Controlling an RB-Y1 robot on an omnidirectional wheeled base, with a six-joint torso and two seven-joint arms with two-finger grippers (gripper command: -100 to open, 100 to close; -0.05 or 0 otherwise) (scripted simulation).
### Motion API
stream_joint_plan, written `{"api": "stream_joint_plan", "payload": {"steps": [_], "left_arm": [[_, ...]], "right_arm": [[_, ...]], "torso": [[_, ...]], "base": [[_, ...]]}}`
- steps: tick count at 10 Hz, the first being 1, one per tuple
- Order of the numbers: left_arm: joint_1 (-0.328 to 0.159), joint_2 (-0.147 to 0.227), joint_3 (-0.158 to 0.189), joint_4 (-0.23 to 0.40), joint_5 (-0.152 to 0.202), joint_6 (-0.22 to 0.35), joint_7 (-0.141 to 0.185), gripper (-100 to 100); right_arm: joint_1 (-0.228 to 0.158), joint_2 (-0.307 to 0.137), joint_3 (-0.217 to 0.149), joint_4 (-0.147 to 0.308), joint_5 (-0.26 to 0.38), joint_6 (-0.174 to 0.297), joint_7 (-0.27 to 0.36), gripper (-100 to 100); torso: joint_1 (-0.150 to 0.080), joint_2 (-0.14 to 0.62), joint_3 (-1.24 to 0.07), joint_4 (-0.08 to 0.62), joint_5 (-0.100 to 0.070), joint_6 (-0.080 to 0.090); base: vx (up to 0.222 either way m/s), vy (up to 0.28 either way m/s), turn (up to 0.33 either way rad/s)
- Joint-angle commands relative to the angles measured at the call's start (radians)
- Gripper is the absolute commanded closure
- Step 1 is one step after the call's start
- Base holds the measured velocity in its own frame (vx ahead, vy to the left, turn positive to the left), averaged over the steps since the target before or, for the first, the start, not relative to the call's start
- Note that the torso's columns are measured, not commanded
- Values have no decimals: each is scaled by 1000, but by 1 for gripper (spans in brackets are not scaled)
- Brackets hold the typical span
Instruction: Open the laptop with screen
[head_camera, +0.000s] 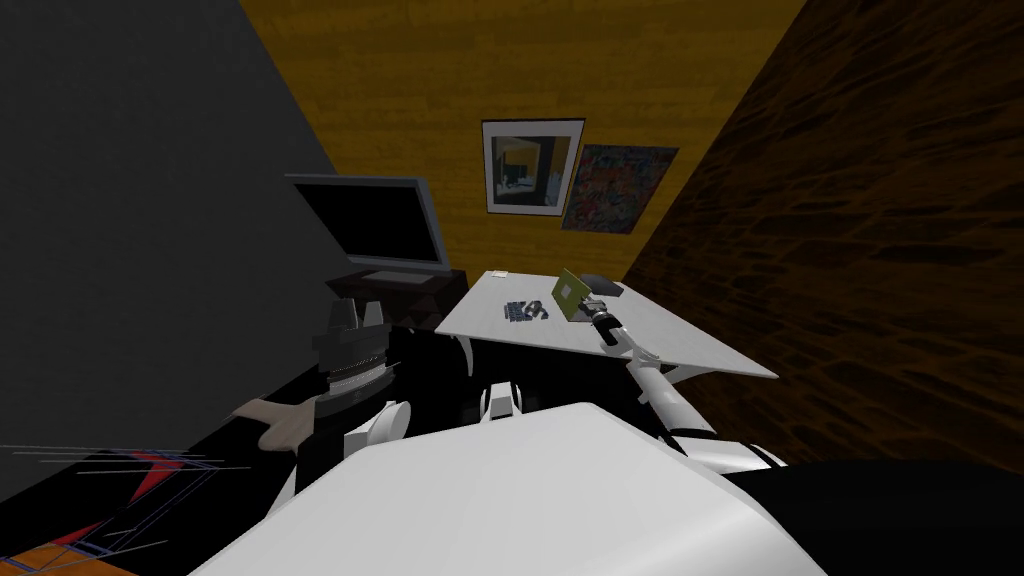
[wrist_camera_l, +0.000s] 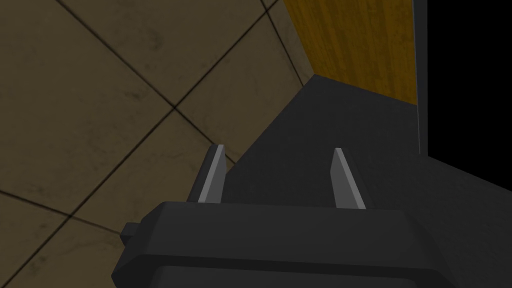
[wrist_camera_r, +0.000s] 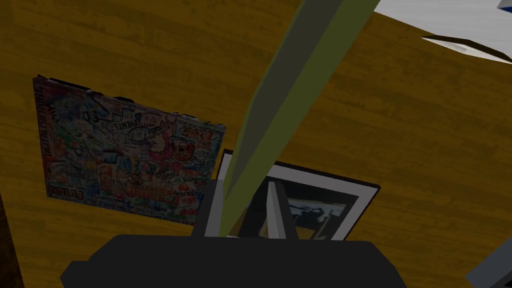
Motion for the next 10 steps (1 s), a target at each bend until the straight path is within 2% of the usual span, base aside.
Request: {"api": "stream_joint_plan", "payload": {"steps": [1, 3, 6, 7, 9, 10], "left_arm": [[0, 0, 0, 0, 0, 0, 0, 0], [0, 0, 0, 0, 0, 0, 0, 0], [0, 0, 0, 0, 0, 0, 0, 0], [0, 0, 0, 0, 0, 0, 0, 0], [0, 0, 0, 0, 0, 0, 0, 0], [0, 0, 0, 0, 0, 0, 0, 0]], "right_arm": [[-9, 49, -13, 32, -24, -42, -11, 100], [-15, 97, -23, 66, -47, -80, -19, 100], [-17, 121, -28, 83, -58, -99, -23, 100], [-20, 145, -33, 100, -69, -118, -27, 100], [-20, 145, -33, 100, -69, -118, -27, 100], [-23, 169, -38, 117, -81, -137, -31, 100]], "torso": [[5, 0, 0, 2, 3, -2], [2, -2, -1, -1, 0, -3], [5, -4, -2, -4, -2, -4], [6, -3, -2, -4, -2, -6], [7, -2, -1, -3, 0, -7], [9, -3, -2, -2, 1, -9]], "base": [[16, -65, -59], [32, -102, -89], [14, -44, -25], [9, -39, -42], [3, -25, -22], [6, -34, -37]]}}
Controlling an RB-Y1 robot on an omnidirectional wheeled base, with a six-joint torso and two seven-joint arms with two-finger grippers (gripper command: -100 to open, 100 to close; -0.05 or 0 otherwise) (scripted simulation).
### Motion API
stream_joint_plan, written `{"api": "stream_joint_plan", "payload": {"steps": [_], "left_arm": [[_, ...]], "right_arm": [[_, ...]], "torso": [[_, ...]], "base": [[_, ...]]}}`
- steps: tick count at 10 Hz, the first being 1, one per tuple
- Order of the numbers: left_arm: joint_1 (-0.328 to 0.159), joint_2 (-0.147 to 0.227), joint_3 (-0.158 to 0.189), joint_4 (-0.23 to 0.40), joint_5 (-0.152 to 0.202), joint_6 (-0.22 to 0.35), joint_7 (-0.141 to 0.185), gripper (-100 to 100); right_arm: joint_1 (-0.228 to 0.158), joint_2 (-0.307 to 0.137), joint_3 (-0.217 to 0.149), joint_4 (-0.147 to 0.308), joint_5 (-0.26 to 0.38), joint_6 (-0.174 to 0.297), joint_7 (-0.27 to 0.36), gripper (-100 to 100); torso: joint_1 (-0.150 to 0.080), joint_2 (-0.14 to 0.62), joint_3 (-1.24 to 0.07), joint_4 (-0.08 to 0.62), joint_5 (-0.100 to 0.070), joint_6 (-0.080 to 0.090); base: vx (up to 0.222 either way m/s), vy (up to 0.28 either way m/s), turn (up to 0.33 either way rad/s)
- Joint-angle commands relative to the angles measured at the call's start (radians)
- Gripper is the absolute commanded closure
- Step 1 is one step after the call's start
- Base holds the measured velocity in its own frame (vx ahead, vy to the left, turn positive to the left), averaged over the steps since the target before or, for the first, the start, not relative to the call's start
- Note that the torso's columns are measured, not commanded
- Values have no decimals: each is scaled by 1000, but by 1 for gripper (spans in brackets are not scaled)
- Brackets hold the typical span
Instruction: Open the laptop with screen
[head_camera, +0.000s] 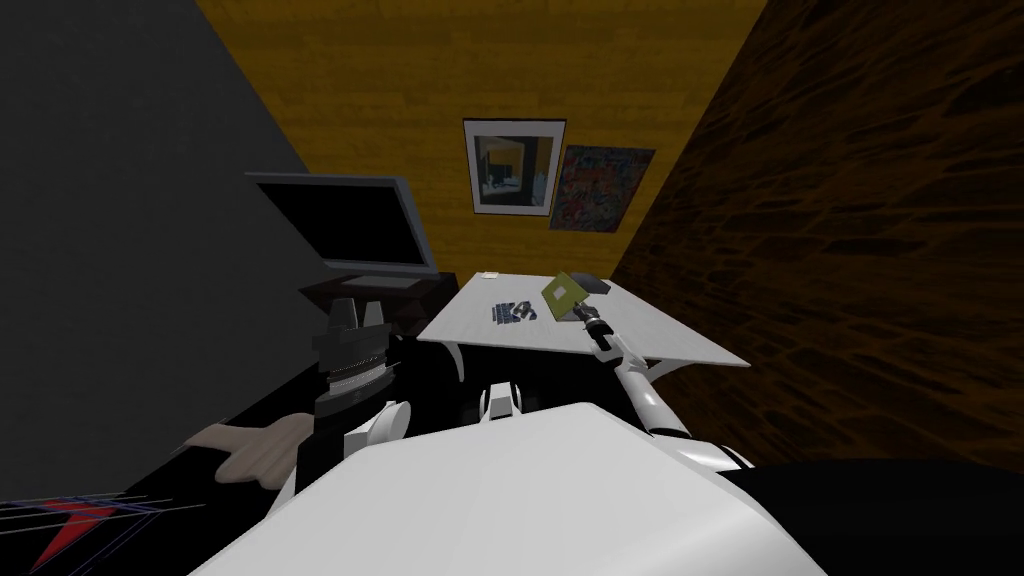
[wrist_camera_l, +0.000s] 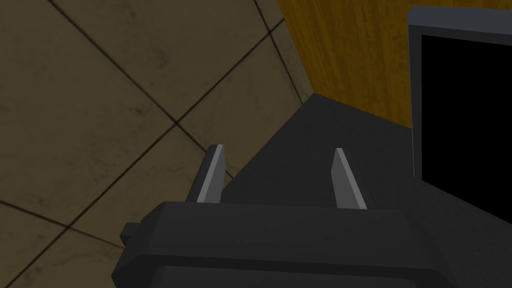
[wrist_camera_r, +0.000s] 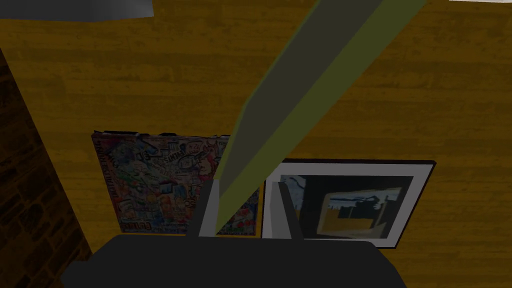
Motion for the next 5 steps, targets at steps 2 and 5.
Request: {"api": "stream_joint_plan", "payload": {"steps": [2, 5], "left_arm": [[0, 0, 0, 0, 0, 0, 0, 0], [0, 0, 0, 0, 0, 0, 0, 0]], "right_arm": [[-1, 59, 2, 50, -20, -39, -3, 100], [-1, 59, 2, 50, -20, -39, -3, 100]], "torso": [[2, 1, 0, 0, 0, -1], [4, -1, -1, 1, 2, -4]], "base": [[14, -40, -38], [1, -18, -12]]}}
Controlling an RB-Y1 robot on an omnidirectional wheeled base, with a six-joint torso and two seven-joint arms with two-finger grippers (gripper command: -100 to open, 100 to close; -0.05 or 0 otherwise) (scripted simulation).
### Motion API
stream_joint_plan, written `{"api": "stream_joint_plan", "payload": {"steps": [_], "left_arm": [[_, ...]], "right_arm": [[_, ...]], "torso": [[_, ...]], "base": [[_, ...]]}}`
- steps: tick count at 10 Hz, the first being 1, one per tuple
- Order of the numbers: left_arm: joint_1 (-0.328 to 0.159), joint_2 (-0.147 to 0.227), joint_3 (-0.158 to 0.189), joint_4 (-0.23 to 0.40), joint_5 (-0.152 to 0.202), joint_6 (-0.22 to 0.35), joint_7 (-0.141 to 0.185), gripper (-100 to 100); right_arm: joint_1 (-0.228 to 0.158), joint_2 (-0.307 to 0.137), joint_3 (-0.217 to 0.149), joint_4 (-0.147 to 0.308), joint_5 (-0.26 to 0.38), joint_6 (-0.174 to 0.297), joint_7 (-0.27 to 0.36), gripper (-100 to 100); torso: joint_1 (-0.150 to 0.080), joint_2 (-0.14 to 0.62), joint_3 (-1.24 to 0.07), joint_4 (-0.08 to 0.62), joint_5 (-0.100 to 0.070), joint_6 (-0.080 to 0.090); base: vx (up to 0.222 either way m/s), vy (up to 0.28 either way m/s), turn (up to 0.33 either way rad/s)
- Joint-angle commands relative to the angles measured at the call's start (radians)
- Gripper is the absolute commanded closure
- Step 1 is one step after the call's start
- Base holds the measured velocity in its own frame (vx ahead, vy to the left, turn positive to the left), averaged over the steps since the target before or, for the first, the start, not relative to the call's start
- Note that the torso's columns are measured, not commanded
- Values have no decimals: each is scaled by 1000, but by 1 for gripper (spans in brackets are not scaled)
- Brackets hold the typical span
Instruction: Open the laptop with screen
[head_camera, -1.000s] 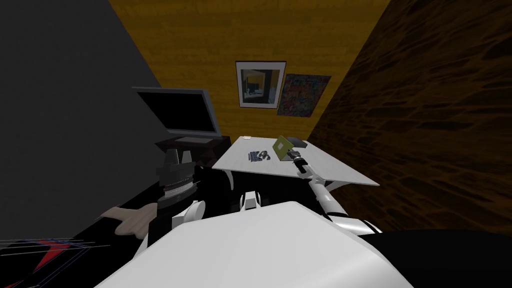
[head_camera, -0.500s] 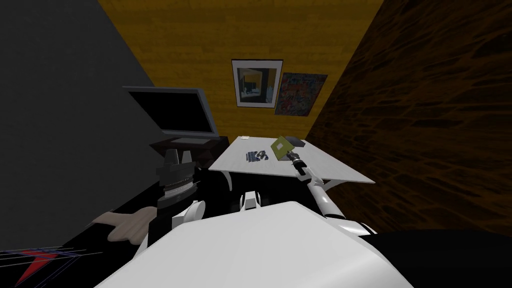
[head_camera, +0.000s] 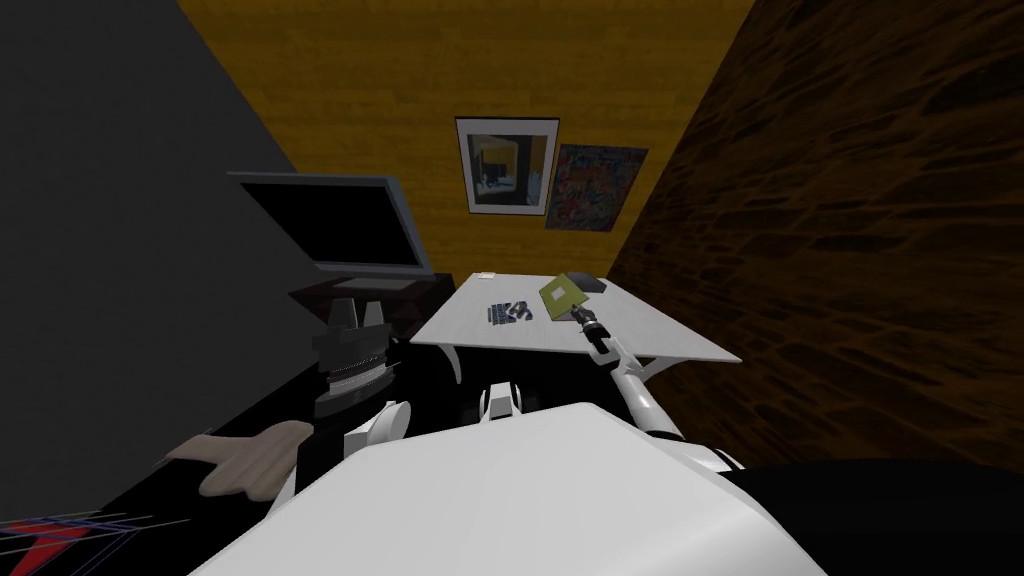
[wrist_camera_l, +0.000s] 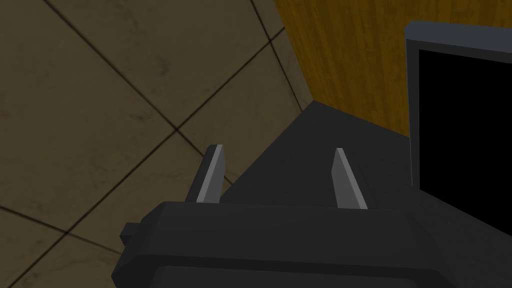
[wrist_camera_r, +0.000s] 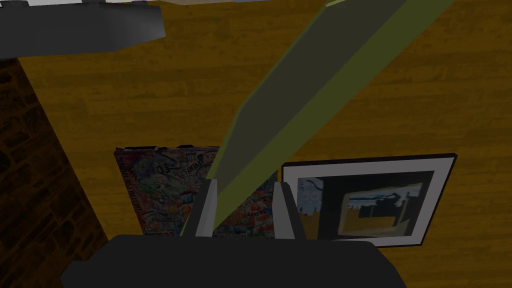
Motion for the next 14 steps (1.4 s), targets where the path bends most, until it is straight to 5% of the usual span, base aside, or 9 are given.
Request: {"api": "stream_joint_plan", "payload": {"steps": [1, 2, 3, 5, 7, 9, 12, 13, 14], "left_arm": [[0, 0, 0, 0, 0, 0, 0, 0], [0, 0, 0, 0, 0, 0, 0, 0], [0, 0, 0, 0, 0, 0, 0, 0], [0, 0, 0, 0, 0, 0, 0, 0], [0, 0, 0, 0, 0, 0, 0, 0], [0, 0, 0, 0, 0, 0, 0, 0], [0, 0, 0, 0, 0, 0, 0, 0], [0, 0, 0, 0, 0, 0, 0, 0], [0, 0, 0, 0, 0, 0, 0, 0]], "right_arm": [[-8, 37, 3, 46, -7, -30, 4, 100], [-11, 61, -2, 63, -19, -49, 0, 100], [-28, 40, -18, 55, -13, -39, 5, 100], [36, 44, 24, 42, -89, -113, 5, 100], [58, 44, 24, 42, -102, -120, 5, 100], [128, 46, 68, 28, -181, -184, 4, 100], [179, 46, 90, 20, -234, -232, 3, 100], [152, 4, 64, -17, -226, -176, -29, -100], [149, -12, 65, -25, -229, -159, -42, -100]], "torso": [[2, 0, 0, 0, 0, -1], [0, 0, 0, 0, 0, 1], [-2, -2, -1, -2, -3, -1], [-2, -1, -1, 1, 2, 6], [-5, -3, -1, -1, -1, 2], [-3, -2, -1, 0, 0, 2], [-3, -6, -3, -4, -2, -3], [0, -5, -2, -4, -3, -2], [1, 4, 2, 4, 3, 2]], "base": [[9, -27, -30], [20, -63, -85], [-4, -30, -38], [126, -30, -158], [97, -8, -57], [134, -24, -138], [98, -2, -57], [12, 8, 13], [-71, 39, 87]]}}
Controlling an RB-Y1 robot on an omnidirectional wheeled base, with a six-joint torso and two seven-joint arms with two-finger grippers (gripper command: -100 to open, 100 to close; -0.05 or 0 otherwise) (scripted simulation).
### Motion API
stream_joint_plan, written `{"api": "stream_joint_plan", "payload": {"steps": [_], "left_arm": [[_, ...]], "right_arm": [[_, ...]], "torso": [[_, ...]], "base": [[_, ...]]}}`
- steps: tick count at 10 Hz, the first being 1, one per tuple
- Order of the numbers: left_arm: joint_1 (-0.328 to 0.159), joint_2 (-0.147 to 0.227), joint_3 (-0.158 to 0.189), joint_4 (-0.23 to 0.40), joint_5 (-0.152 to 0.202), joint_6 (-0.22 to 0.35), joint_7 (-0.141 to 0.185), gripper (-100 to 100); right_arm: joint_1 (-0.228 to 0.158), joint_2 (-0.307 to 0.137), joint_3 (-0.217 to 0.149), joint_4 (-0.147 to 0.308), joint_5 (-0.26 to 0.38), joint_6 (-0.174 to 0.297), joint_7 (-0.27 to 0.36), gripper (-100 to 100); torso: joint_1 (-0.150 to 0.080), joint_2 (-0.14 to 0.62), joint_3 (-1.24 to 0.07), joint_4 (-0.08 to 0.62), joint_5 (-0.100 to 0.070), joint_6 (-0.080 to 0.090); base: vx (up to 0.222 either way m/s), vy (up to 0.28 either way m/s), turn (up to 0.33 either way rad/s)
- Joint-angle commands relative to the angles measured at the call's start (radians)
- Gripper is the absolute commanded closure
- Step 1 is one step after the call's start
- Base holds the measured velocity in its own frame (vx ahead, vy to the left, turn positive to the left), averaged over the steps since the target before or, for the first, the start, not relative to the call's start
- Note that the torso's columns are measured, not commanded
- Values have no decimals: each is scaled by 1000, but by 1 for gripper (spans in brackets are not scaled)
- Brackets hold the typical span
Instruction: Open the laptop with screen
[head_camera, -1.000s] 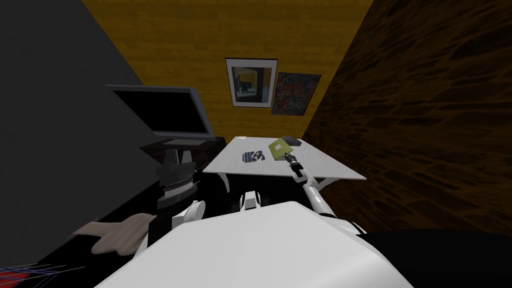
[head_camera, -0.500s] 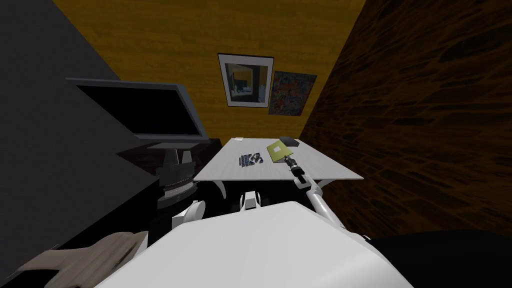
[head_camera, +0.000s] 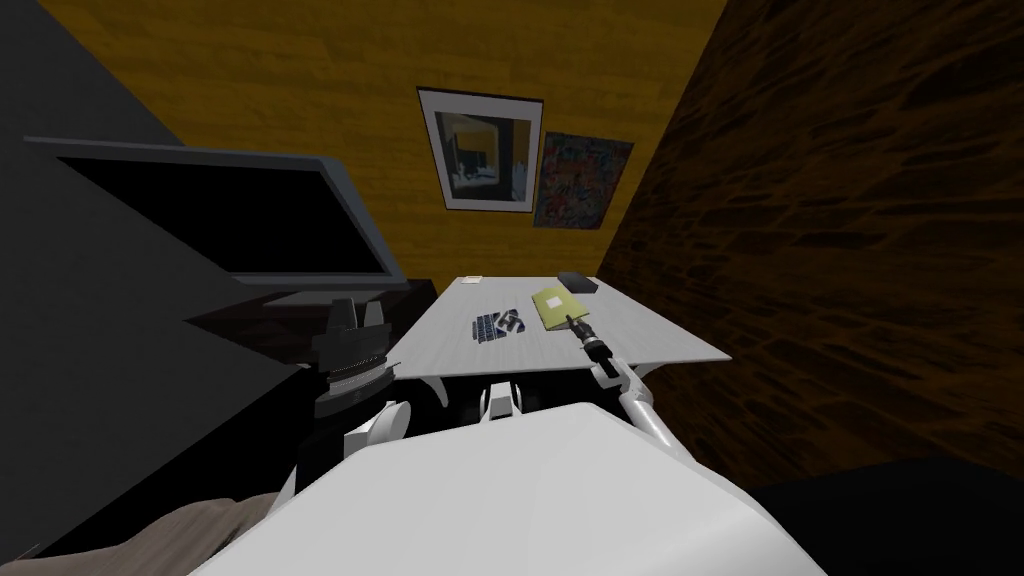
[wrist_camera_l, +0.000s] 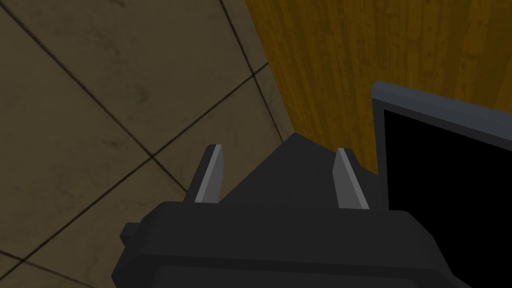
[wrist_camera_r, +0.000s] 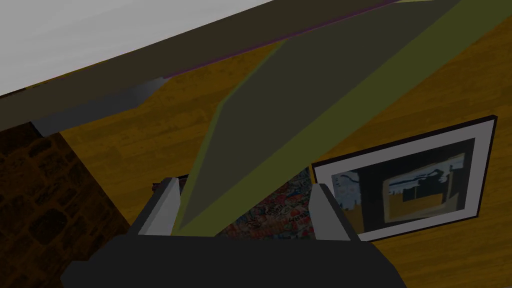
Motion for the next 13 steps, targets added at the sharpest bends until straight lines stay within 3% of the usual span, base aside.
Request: {"api": "stream_joint_plan", "payload": {"steps": [1, 6, 7, 8, 13], "left_arm": [[0, 0, 0, 0, 0, 0, 0, 0], [0, 0, 0, 0, 0, 0, 0, 0], [0, 0, 0, 0, 0, 0, 0, 0], [0, 0, 0, 0, 0, 0, 0, 0], [0, 0, 0, 0, 0, 0, 0, 0]], "right_arm": [[-24, -68, 0, -22, -10, 70, -53, -100], [-41, -151, 4, -64, -27, 155, -115, -100], [-40, -136, 4, -56, -23, 143, -104, -100], [-39, -137, 4, -57, -24, 147, -106, 0], [-36, -135, 6, -53, -24, 148, -106, 0]], "torso": [[2, 11, 7, 6, 4, 4], [0, 8, 4, 8, 6, 6], [0, 8, 5, 8, 6, 6], [-1, 8, 4, 7, 5, 7], [0, 10, 6, 8, 6, 7]], "base": [[-87, 48, 85], [-58, 31, 41], [-19, 11, 10], [0, 0, 0], [0, 0, 0]]}}
